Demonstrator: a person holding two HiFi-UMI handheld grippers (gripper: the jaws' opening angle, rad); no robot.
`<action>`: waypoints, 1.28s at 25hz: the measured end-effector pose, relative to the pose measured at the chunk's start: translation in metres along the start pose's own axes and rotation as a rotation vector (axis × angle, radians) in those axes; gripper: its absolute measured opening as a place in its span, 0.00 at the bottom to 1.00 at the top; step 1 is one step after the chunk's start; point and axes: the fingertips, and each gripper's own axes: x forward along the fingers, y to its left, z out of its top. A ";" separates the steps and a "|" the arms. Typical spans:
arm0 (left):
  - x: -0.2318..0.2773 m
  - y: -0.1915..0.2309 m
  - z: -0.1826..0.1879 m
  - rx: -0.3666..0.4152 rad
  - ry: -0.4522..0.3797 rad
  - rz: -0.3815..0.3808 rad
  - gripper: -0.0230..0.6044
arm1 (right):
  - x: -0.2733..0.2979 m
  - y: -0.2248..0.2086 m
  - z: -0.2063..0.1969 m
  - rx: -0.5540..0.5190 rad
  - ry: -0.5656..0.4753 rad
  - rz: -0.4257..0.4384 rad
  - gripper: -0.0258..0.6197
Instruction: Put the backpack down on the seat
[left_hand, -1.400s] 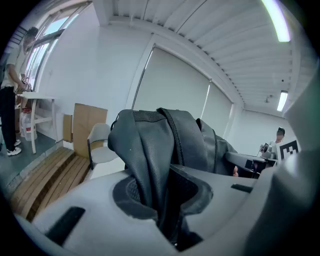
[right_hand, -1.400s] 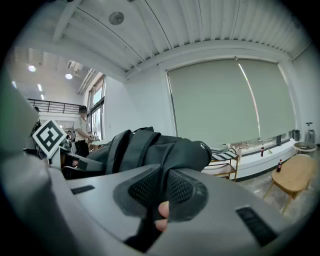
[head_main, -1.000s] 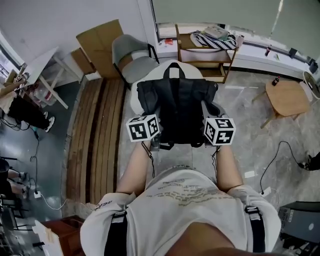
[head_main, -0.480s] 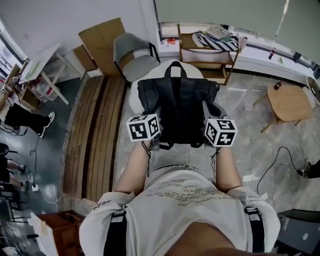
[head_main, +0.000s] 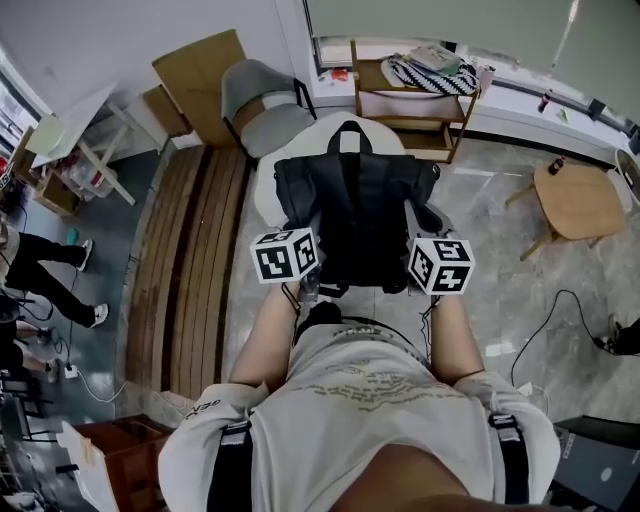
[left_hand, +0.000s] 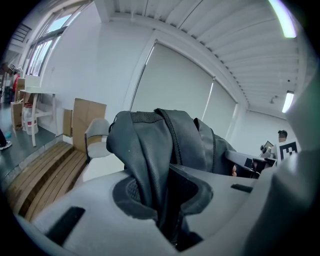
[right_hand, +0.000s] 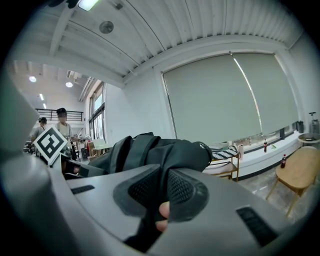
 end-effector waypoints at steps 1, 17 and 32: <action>0.004 -0.002 -0.001 0.002 0.003 -0.002 0.15 | 0.001 -0.004 -0.001 0.002 0.002 -0.004 0.11; 0.038 -0.008 0.013 -0.006 0.022 -0.027 0.15 | 0.021 -0.030 0.010 -0.010 0.012 -0.018 0.11; 0.092 0.036 0.036 -0.029 0.047 -0.046 0.15 | 0.093 -0.038 0.014 -0.009 0.035 -0.038 0.11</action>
